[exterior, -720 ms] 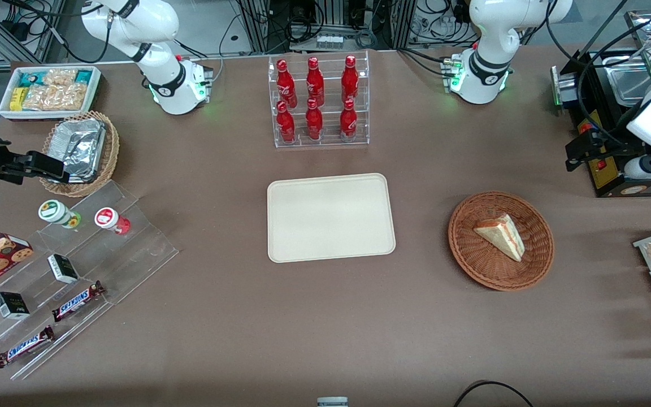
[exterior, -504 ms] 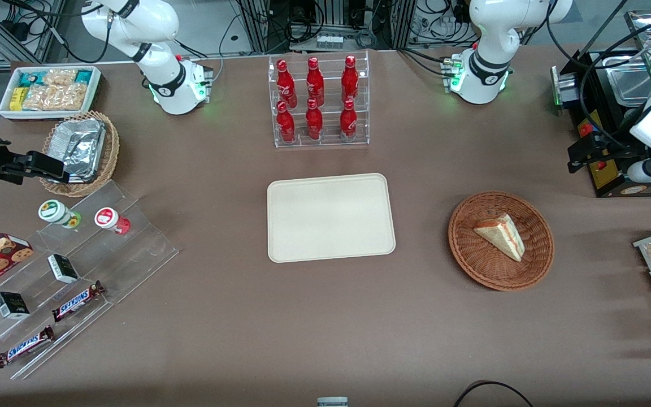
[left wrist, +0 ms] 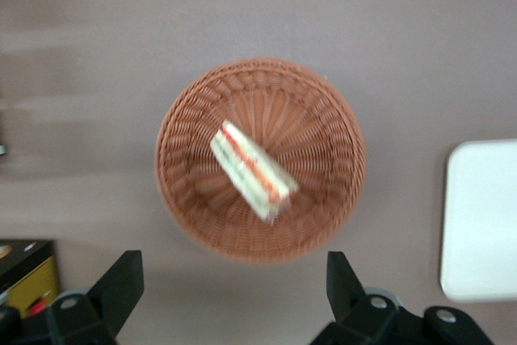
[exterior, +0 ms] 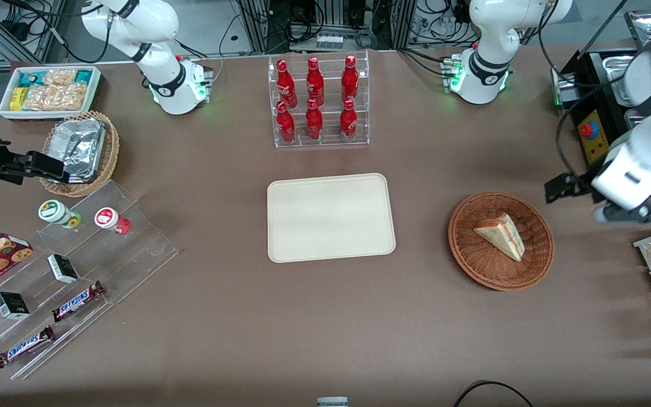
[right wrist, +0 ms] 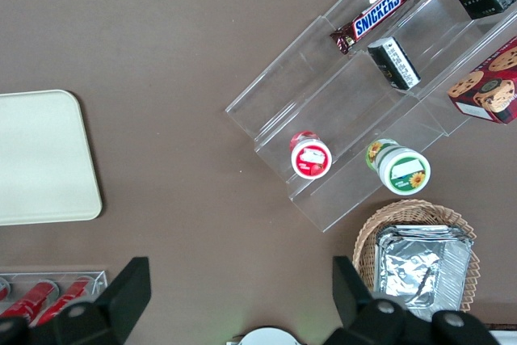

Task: Place sandwich from basket to tray
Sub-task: 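Move the left gripper over the wicker basket toward the sandwich, then lower the left gripper onto the wrapped sandwich and close on it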

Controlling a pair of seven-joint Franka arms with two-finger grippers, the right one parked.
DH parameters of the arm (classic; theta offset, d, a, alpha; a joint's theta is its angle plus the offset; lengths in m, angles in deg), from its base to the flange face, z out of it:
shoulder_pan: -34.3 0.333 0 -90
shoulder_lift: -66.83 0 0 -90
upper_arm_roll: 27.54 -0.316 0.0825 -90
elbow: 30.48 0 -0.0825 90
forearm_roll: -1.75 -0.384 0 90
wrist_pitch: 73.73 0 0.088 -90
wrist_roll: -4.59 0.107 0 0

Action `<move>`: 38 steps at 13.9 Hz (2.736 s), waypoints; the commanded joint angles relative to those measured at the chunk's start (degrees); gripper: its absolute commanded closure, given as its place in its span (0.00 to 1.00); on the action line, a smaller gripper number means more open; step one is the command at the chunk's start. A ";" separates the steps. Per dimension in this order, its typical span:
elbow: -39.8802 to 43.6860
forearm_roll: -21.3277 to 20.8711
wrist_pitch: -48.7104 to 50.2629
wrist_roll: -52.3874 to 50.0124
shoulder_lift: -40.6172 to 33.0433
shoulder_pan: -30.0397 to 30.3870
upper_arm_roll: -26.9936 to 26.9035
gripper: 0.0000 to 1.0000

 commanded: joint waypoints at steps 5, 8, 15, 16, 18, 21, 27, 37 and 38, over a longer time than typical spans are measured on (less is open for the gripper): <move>-7.14 0.69 -10.90 -19.04 4.93 -0.65 -0.02 0.00; -10.03 0.34 -15.65 -27.39 6.16 -0.83 0.06 0.00; -20.92 -0.45 -26.99 -38.22 4.94 -2.67 0.24 0.00; -22.76 -0.45 -28.92 -38.22 4.76 -2.67 0.24 0.00; -23.57 -0.45 -30.17 -38.13 5.20 -2.67 0.24 0.00; -23.57 -0.45 -32.00 -38.22 6.52 -2.59 0.15 0.00; -23.92 -0.45 -33.77 -38.31 9.16 -2.32 -0.02 0.01; -23.40 -0.45 -33.24 -38.22 8.55 -2.15 -0.11 1.00; -23.31 -0.54 -32.72 -38.13 7.41 -2.32 -0.11 1.00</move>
